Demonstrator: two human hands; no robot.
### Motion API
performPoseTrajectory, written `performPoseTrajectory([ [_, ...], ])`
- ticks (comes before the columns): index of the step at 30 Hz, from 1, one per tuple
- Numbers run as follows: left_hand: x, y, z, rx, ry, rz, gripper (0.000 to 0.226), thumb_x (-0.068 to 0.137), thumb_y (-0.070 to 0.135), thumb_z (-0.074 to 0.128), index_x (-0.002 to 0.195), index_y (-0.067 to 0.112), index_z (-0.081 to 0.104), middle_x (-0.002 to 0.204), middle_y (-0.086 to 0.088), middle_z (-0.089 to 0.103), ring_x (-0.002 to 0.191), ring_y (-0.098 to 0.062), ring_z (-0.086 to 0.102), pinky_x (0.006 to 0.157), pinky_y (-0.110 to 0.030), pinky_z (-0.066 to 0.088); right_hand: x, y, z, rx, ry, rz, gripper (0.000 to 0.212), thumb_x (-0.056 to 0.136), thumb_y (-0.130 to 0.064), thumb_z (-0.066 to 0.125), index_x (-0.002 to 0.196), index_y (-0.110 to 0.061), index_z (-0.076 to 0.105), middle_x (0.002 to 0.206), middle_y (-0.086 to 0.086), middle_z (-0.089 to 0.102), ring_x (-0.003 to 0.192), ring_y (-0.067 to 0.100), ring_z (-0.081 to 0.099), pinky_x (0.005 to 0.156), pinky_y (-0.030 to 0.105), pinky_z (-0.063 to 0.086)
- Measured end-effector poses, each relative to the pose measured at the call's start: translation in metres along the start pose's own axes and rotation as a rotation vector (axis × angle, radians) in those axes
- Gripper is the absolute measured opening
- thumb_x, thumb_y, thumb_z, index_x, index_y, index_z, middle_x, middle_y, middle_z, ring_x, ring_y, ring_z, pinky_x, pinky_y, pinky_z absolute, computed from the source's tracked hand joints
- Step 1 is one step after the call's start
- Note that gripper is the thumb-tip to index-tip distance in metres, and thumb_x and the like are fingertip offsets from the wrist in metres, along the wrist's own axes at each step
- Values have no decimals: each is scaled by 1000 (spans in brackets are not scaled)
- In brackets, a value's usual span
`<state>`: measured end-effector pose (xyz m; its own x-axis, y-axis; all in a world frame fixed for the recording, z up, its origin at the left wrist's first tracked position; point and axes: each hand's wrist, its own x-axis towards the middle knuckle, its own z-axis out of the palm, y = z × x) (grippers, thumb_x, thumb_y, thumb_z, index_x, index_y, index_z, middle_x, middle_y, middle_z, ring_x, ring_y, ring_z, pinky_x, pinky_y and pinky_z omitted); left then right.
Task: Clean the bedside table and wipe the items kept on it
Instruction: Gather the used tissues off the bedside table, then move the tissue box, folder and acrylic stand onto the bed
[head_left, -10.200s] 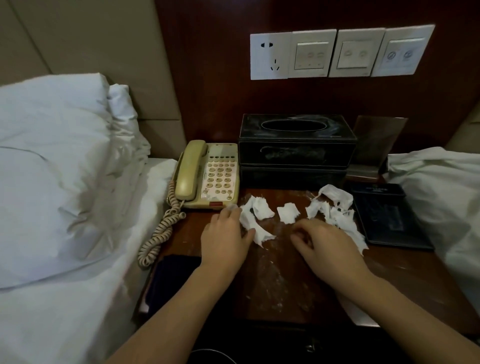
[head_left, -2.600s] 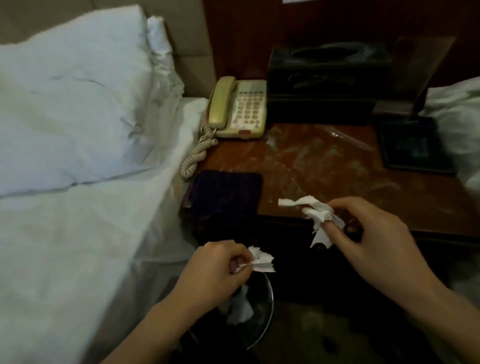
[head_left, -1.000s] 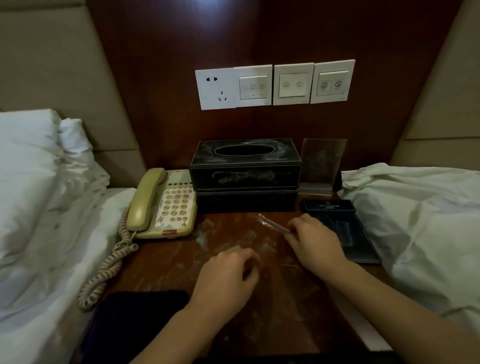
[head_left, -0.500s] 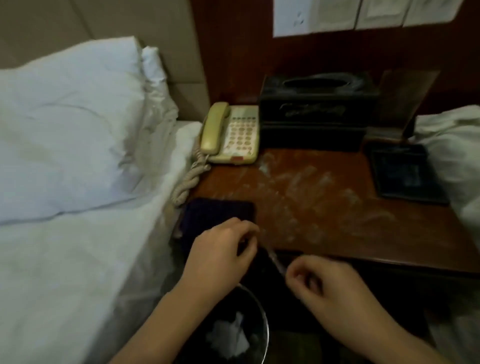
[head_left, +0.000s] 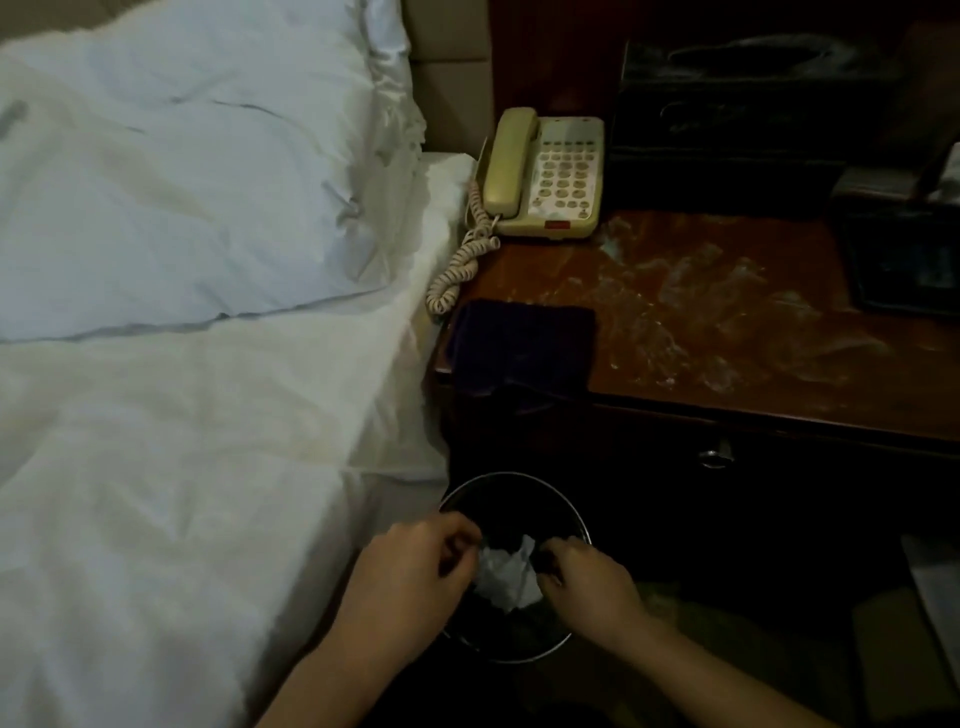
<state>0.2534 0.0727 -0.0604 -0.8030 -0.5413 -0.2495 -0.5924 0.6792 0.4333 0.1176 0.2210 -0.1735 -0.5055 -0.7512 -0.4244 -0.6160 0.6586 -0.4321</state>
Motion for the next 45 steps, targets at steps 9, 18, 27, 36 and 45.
performPoseTrajectory([
  [9, 33, 55, -36, 20, 36, 195, 22, 95, 39, 60, 116, 40, 68, 94, 22, 62, 89, 2, 62, 74, -13, 45, -59, -3, -159, -10, 286, -64, 30, 101, -40, 47, 130, -35, 54, 120, -18, 54, 108, 0, 53, 84, 16, 46],
  [18, 88, 136, -41, -38, 175, 398, 25, 101, 35, 59, 125, 39, 64, 100, 21, 61, 90, -1, 62, 78, -20, 54, -90, 49, -219, -48, 605, -3, 19, 98, -41, 53, 116, -39, 60, 104, -25, 54, 95, -5, 54, 74, 12, 46],
  [27, 196, 240, -46, -10, 173, 486, 36, 102, 45, 53, 137, 37, 56, 123, 16, 58, 110, -8, 61, 92, -31, 54, -44, 131, -297, -1, 668, 130, 18, 97, -40, 55, 113, -37, 62, 96, -21, 54, 86, -2, 56, 72, 19, 49],
  [36, 319, 245, -81, -402, 306, 149, 99, 89, 45, 74, 161, 13, 13, 161, -10, 27, 150, -30, 28, 122, -48, 32, 59, 146, -377, 539, 730, 267, 55, 98, -40, 56, 145, -16, 40, 126, -1, 54, 87, 6, 55, 77, 27, 44],
  [45, 348, 252, -86, -626, 213, -9, 66, 87, 20, 74, 143, 17, 39, 130, -4, 60, 113, -27, 60, 100, -45, 52, 93, 156, -404, 1004, 615, 306, 31, 98, -29, 48, 124, -15, 58, 126, 16, 58, 114, 27, 56, 102, 45, 42],
])
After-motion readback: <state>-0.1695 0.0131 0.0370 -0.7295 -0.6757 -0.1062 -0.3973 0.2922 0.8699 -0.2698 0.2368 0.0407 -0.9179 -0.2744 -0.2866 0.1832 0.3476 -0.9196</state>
